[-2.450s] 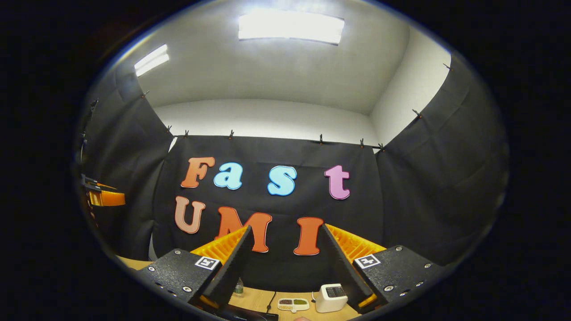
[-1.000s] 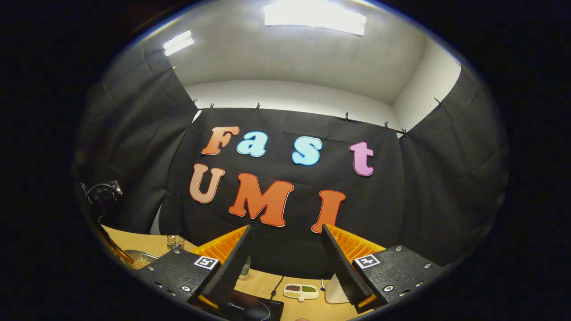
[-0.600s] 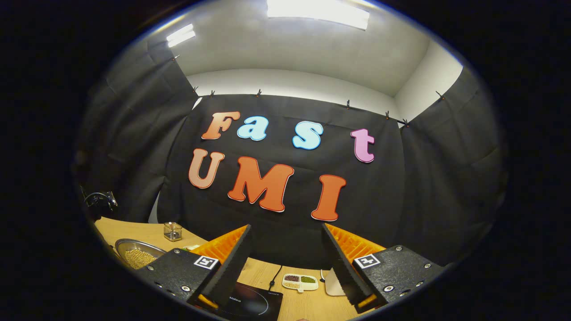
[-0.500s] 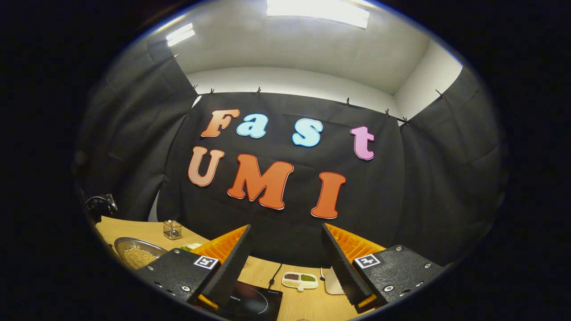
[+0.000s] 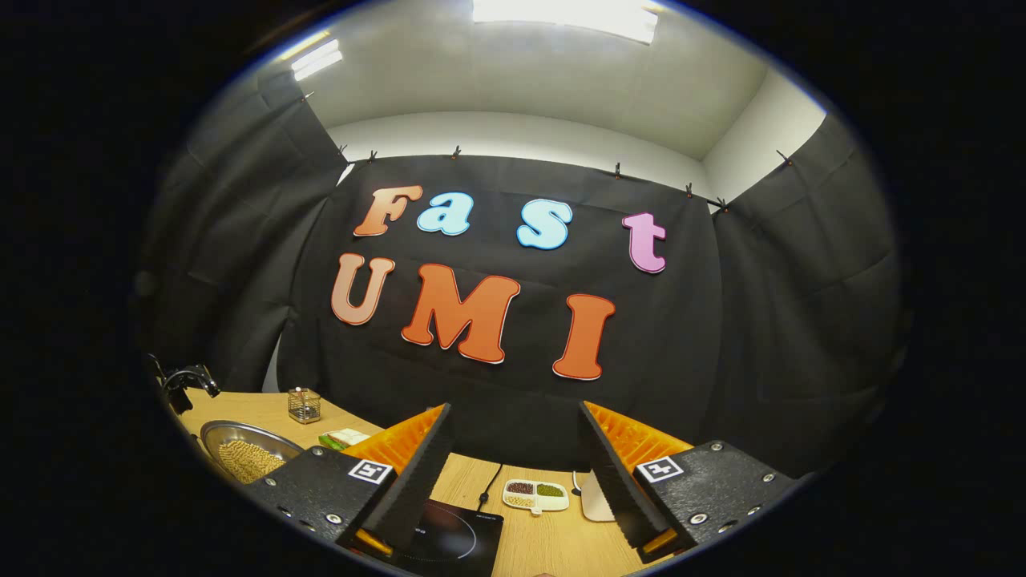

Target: First push the handle of the pot to place it horizontally, then grasp the pot with both hands and set it on the induction cooktop.

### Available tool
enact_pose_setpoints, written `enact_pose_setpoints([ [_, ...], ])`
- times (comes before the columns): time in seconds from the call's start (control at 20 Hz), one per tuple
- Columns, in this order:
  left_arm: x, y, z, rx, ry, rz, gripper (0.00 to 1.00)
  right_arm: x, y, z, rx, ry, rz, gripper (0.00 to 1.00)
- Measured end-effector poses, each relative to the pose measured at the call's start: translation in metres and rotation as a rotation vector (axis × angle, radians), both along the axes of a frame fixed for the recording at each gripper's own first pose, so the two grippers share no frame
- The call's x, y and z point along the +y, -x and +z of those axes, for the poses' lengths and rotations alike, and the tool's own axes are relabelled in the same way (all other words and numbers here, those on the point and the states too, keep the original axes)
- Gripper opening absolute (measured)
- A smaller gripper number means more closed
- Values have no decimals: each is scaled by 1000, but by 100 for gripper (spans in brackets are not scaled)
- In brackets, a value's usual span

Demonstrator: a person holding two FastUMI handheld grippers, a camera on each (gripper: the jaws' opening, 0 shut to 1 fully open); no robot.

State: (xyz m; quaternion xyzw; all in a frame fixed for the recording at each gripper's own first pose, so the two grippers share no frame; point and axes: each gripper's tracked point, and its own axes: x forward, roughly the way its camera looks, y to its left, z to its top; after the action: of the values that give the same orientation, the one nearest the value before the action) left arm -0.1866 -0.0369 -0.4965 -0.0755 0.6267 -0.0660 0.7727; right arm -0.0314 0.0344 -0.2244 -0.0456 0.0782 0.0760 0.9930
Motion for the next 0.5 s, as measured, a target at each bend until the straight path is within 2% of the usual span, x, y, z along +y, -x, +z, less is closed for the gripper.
enact_pose_setpoints([
  [0.5,15,-6,-12,57,-17,81,2,-2,-1,-5,18,7,-13,95],
])
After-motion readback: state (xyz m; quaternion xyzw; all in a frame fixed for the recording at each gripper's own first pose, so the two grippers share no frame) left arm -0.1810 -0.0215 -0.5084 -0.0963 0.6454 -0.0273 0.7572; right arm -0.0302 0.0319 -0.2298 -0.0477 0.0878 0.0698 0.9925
